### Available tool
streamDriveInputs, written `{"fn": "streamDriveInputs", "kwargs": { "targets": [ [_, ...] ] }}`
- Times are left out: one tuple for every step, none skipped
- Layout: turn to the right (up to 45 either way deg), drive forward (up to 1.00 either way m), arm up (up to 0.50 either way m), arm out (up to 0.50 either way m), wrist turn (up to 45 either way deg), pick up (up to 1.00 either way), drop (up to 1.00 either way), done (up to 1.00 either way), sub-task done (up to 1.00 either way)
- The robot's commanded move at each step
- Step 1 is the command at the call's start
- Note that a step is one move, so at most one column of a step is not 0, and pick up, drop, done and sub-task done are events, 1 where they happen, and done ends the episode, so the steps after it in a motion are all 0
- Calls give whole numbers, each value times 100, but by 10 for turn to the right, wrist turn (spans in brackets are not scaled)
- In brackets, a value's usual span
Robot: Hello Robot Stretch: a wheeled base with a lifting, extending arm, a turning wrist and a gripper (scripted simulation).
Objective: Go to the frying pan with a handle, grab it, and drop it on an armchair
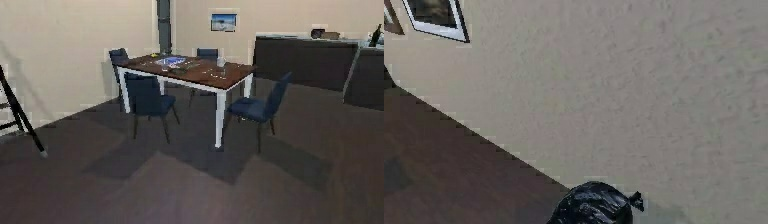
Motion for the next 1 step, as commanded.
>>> {"fn": "streamDriveInputs", "kwargs": {
  "targets": [
    [60,0,0,0,0,0,0,0,0]
  ]
}}
